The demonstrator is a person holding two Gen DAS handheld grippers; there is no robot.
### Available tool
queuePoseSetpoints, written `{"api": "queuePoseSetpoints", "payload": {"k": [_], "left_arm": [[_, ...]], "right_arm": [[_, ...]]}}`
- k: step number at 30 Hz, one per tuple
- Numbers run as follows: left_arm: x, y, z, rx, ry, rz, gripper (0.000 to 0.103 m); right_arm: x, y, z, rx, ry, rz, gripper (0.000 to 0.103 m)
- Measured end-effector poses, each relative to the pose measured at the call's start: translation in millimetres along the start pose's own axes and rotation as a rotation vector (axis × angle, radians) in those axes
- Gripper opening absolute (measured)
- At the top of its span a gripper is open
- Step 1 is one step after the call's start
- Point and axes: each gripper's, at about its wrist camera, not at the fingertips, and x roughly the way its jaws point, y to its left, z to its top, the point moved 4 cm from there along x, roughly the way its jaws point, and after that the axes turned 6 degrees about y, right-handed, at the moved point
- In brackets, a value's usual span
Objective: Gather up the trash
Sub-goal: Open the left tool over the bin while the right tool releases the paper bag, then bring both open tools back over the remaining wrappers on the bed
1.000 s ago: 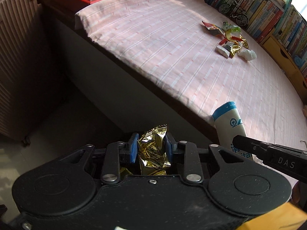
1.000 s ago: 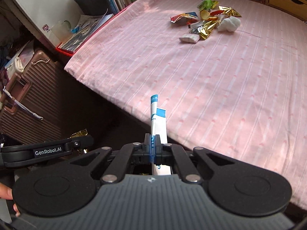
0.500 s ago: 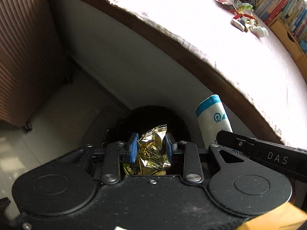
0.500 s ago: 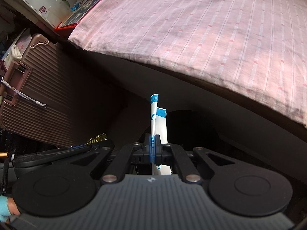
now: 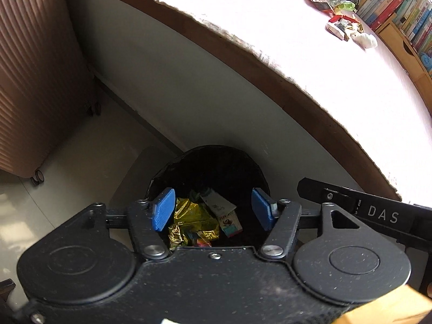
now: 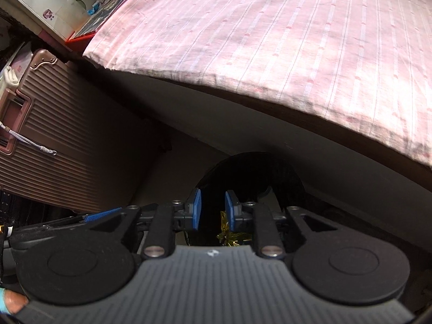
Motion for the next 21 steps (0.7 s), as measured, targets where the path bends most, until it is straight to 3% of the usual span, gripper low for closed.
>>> {"api": "queuePoseSetpoints", "payload": {"k": [10,21], "left_arm": [[-31.9,-11.5,16.7,0.02,-0.095,0.007,0.072],[-72.9,-75.8,79.7,0.085,-0.251,-0.082,0.077]], "right_arm": [[-32.5,-5.8,7.2,0.013,-0.078,-0.026,0.047],[-113.8,-43.9,74.8,0.031,-0.29,-0.115,0.056]]}}
